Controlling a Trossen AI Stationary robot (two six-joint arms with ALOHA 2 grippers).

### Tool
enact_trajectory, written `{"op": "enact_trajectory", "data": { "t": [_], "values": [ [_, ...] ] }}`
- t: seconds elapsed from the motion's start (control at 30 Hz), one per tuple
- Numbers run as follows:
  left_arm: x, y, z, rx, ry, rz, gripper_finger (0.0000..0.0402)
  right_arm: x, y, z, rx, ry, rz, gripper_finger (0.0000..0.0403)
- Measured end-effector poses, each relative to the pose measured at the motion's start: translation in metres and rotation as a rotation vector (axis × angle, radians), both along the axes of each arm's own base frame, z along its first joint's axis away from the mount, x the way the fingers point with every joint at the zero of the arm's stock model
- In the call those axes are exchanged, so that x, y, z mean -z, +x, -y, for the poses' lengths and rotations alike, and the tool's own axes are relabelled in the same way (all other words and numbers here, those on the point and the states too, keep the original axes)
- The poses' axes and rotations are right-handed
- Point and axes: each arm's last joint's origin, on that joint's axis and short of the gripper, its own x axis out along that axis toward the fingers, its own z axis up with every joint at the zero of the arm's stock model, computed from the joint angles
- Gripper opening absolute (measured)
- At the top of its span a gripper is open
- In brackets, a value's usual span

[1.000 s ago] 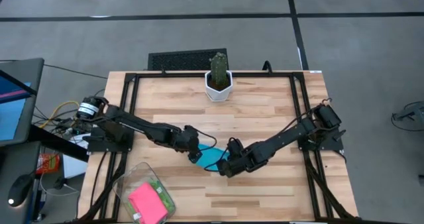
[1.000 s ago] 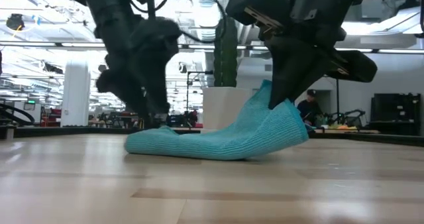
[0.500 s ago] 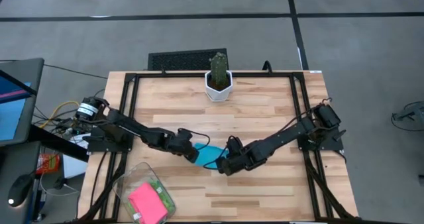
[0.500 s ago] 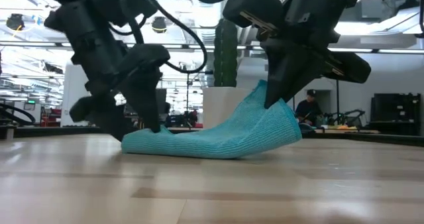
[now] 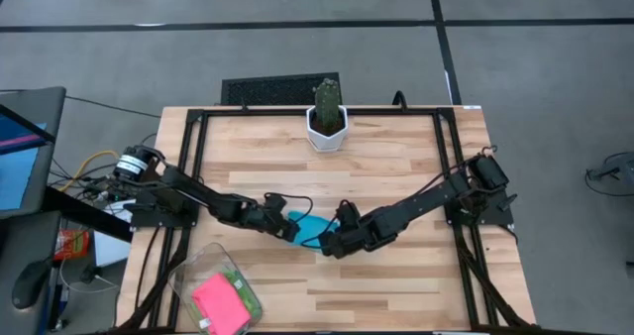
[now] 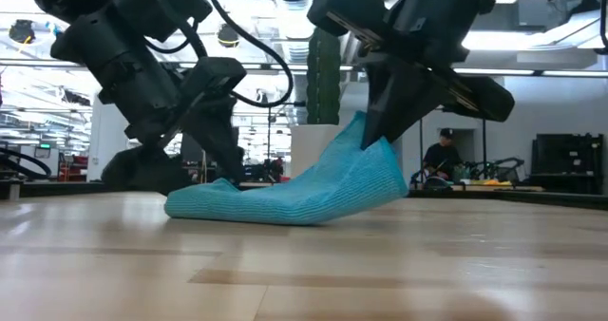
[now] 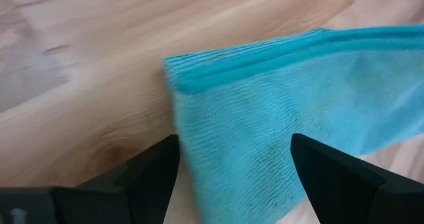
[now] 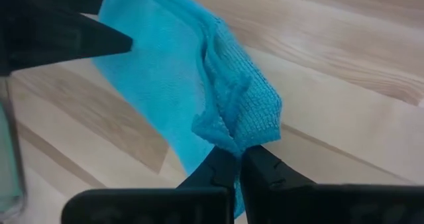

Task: Fold microfiber towels
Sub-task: Put the folded blue microfiber cloth into the transparent bin

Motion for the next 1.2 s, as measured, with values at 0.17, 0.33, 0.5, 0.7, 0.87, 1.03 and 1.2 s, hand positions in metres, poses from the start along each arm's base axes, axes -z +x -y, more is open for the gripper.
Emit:
{"op": "enact_trajectory", "data": {
  "t": [0.17,0.33,0.5,0.7,0.87,1.03,1.2],
  "values": [
    [0.014,0.012,0.007,0.015,-0.032,0.066,0.0286,-0.001,0.003,0.000,-0.017,0.000,0.021,0.0030],
    [0.020,0.016,0.009,0.011,-0.045,0.098,0.0270,-0.001,0.003,0.001,-0.017,0.004,0.027,0.0032],
    [0.022,0.015,0.009,0.015,-0.040,0.078,0.0181,-0.001,0.003,0.001,-0.031,-0.003,0.024,0.0029],
    [0.022,0.015,0.010,0.112,-0.016,0.080,0.0028,-0.001,0.003,0.001,-0.048,-0.016,0.015,0.0042],
    [0.011,0.019,0.011,0.189,-0.054,0.117,0.0011,-0.008,-0.003,0.001,-0.092,-0.035,-0.001,0.0054],
    [-0.022,0.015,0.012,0.254,-0.106,0.162,0.0005,-0.027,-0.027,-0.001,-0.119,-0.070,-0.081,0.0081],
    [-0.048,0.000,0.007,0.248,-0.091,0.163,0.0005,-0.049,-0.049,-0.005,-0.141,-0.104,-0.096,0.0138]
  ]
}}
